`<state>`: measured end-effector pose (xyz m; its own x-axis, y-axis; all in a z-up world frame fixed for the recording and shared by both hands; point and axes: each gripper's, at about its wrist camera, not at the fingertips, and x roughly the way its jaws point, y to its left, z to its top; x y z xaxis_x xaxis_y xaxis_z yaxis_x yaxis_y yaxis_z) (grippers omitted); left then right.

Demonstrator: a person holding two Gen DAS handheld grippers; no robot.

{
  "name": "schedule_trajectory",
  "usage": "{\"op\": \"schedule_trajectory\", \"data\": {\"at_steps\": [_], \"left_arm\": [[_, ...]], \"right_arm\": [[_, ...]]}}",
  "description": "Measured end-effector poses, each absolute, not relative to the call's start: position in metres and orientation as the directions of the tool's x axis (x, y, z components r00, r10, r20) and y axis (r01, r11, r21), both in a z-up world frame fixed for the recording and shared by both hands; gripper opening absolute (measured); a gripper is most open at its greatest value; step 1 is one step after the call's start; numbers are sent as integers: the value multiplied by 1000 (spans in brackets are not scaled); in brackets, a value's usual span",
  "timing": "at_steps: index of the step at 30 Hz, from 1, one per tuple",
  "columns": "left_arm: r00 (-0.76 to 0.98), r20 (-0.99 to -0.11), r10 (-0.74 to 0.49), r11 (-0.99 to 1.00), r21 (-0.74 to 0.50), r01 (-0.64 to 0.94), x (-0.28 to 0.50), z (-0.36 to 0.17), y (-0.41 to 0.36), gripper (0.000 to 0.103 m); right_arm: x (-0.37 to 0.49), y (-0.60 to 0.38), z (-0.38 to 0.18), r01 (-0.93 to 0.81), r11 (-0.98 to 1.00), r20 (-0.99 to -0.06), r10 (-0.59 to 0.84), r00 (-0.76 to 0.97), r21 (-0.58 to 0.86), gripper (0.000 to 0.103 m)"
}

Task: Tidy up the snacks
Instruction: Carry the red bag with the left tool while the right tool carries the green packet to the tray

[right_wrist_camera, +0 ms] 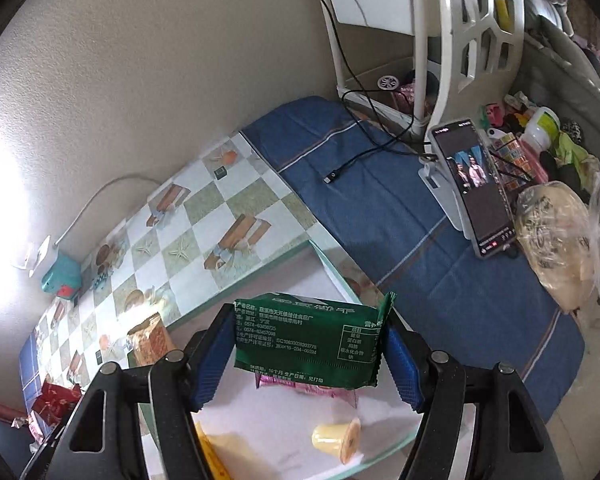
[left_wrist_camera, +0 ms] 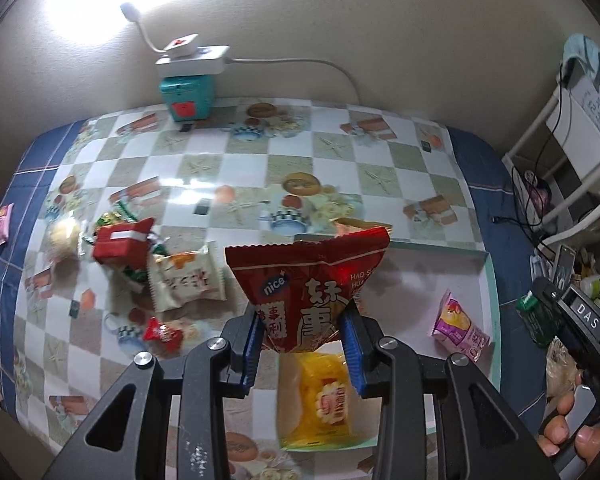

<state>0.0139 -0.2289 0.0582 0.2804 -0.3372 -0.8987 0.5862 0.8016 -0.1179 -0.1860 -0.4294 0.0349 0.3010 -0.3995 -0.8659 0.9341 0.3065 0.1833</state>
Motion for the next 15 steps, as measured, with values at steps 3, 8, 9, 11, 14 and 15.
{"op": "schedule_trajectory", "data": {"at_steps": [3, 8, 9, 11, 14, 15], "left_arm": [[266, -905, -333, 797, -118, 593, 15, 50, -241, 37], [245, -915, -320, 782, -110, 613, 15, 35, -258, 37], [243, -917, -317, 779, -105, 619, 14, 32, -261, 37], [237, -921, -308, 769, -95, 632, 12, 26, -268, 37], [219, -931, -291, 750, -79, 657, 7, 13, -280, 37], [210, -936, -283, 745, -76, 663, 6, 8, -283, 37]], "right_arm": [[-179, -434, 30, 932, 312, -867, -396, 302, 182, 73], [-165, -438, 20, 929, 327, -870, -391, 302, 175, 73], [-163, -439, 17, 927, 332, -871, -389, 302, 173, 73], [-158, -441, 13, 926, 338, -873, -387, 298, 167, 73], [-150, -445, 3, 925, 348, -879, -381, 286, 150, 73], [-147, -447, -2, 925, 353, -881, -379, 282, 144, 73]]}}
